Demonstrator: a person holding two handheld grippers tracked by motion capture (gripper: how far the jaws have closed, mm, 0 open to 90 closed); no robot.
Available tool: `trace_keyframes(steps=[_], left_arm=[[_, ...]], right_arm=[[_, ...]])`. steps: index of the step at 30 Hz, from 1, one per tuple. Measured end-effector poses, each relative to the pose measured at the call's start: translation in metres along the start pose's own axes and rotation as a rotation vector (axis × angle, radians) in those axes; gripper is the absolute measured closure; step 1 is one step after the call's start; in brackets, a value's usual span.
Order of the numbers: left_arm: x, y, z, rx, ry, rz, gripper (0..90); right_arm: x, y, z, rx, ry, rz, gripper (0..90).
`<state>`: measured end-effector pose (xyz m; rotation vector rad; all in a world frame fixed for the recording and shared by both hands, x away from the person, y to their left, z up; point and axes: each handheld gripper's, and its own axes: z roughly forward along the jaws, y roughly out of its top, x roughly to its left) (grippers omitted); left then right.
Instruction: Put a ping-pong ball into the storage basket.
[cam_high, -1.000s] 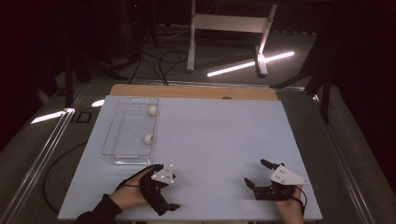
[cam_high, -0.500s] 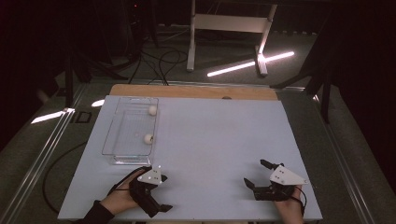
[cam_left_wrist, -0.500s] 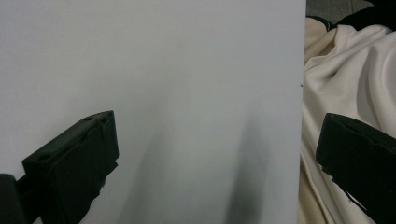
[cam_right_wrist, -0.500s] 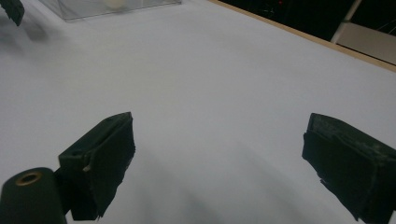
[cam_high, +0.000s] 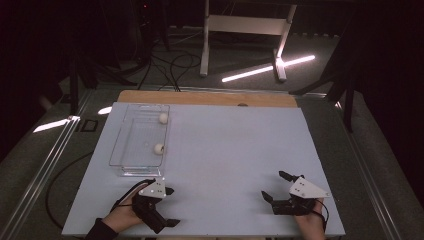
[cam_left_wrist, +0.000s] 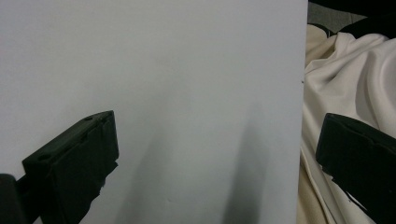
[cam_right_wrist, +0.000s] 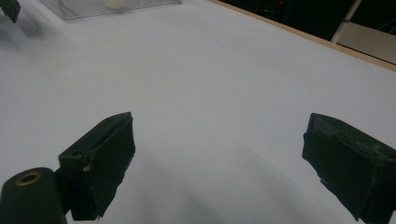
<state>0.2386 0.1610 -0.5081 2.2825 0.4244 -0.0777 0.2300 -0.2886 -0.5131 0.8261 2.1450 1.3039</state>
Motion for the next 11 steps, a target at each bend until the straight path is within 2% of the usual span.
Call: trace_keyframes(steps=[4,11], left_arm=[[0.0005,0.0009,-0.0019,-0.017,-0.005,-0.007,0.5],[0.0014,-0.0007,0.0003,-0.008,-0.019,-0.008,0.5]], right_arm=[[0.0,-0.0001,0.0,0.001,0.002,0.0,9.4],[-0.0001,-0.0003,0.0006,0.004,0.001,-0.001,9.4]])
